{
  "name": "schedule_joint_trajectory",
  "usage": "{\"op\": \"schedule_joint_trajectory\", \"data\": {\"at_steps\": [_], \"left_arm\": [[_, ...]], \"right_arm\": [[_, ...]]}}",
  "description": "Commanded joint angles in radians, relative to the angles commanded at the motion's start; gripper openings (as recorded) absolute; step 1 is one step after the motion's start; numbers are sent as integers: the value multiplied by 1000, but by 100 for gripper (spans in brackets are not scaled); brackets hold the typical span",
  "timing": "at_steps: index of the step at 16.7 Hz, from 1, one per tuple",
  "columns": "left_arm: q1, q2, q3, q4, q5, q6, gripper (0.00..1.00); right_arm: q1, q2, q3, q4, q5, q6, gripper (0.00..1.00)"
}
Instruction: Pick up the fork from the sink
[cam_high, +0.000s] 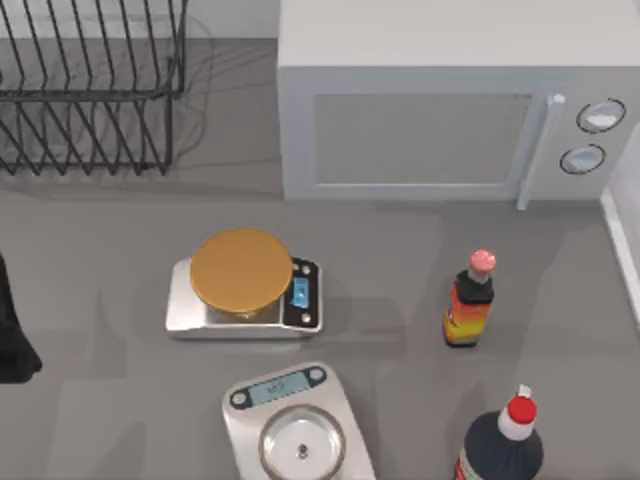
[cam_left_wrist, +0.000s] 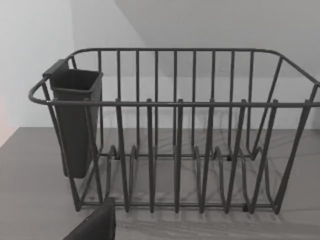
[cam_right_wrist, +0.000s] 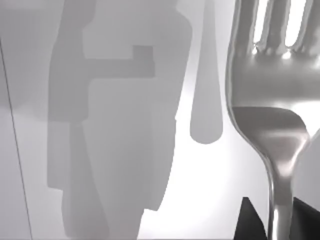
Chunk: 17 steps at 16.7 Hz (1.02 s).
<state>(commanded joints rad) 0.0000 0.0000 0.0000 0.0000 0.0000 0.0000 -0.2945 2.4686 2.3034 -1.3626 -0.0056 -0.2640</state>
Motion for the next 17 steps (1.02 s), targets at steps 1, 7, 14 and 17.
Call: {"op": "schedule_joint_trajectory", "data": {"at_steps": [1, 7, 14, 17], "left_arm": [[0, 0, 0, 0, 0, 0, 100], [0, 0, 0, 0, 0, 0, 100], [0, 0, 0, 0, 0, 0, 100], [0, 0, 0, 0, 0, 0, 100]], "right_arm": [[0, 0, 0, 0, 0, 0, 0], [43, -111, -104, 38, 30, 107, 0], [326, -574, -575, 78, 63, 446, 0], [500, -753, -791, 57, 44, 559, 0]]}}
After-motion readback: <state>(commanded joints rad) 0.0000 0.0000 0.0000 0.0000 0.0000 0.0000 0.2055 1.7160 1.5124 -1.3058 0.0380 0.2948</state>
